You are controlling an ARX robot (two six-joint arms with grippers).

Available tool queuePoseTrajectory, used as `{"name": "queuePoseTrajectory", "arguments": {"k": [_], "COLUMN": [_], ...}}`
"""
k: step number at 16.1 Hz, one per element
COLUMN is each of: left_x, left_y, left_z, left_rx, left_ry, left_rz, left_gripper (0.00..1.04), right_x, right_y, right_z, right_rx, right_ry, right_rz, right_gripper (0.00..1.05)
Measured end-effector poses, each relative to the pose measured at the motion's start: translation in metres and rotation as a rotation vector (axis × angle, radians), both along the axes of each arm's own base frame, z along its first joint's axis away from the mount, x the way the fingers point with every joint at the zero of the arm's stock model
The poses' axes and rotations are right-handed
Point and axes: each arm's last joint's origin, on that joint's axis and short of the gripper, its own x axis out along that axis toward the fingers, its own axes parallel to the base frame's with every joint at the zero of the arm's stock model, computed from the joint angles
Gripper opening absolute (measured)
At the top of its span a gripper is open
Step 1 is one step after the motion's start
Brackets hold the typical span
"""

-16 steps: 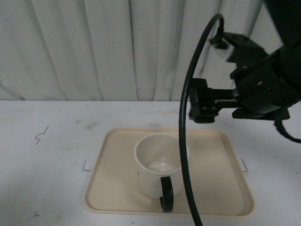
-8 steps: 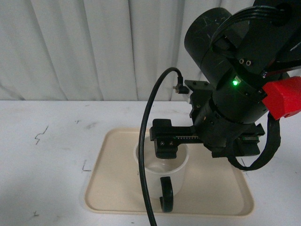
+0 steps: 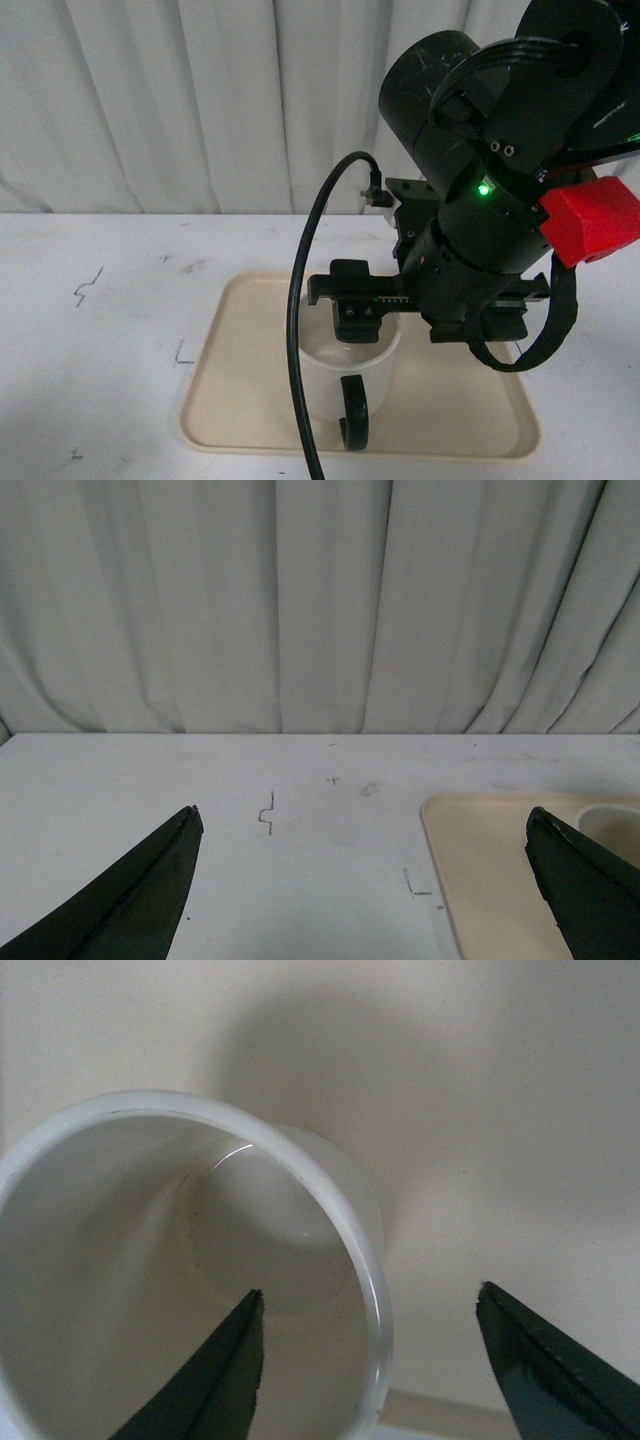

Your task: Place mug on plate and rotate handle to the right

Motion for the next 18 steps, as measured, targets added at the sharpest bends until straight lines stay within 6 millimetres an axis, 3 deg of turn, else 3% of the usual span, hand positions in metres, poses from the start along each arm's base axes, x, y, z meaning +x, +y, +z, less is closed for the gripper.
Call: {"name": "queuePoseTrajectory", "arguments": {"k": [1,3,5,7,8,9,11,13,15,18], "left_x": [0.0,0.0,0.0,0.0,0.0,0.0,0.0,0.0,0.0,0.0], "left_y": [0.0,0.0,0.0,0.0,0.0,0.0,0.0,0.0,0.0,0.0], "left_z": [0.0,0.0,0.0,0.0,0.0,0.0,0.0,0.0,0.0,0.0], "left_rx": [0.0,0.0,0.0,0.0,0.0,0.0,0.0,0.0,0.0,0.0], "left_ry": [0.0,0.0,0.0,0.0,0.0,0.0,0.0,0.0,0.0,0.0], "left_rz": [0.0,0.0,0.0,0.0,0.0,0.0,0.0,0.0,0.0,0.0], "left_gripper": [0.98,0.98,0.98,0.98,0.98,0.98,0.98,0.98,0.98,0.98], "right_x": [0.001,0.003,0.005,0.015,0.03,0.032,0.031,0.043,0.053,0.055], "right_y": [0.001,-0.002,-0.005,-0.015,-0.025,-0.032,-0.03,-0.024,-0.017,-0.007], "right_z": [-0.004,-0.009,-0.006,0.01,0.038,0.055,0.056,0.054,0.038,0.027], "right_rx": [0.002,-0.005,-0.002,-0.027,-0.062,-0.091,-0.135,-0.21,-0.245,-0.262], "right_ry": [0.007,0.024,0.022,-0.026,-0.134,-0.189,-0.209,-0.246,-0.204,-0.198], "right_rz": [-0.012,-0.011,0.028,0.146,0.313,0.566,0.832,1.079,1.255,1.348], "right_gripper": [0.62,0.17,0.04,0.03,0.03,0.03,0.03,0.03,0.03,0.03]}}
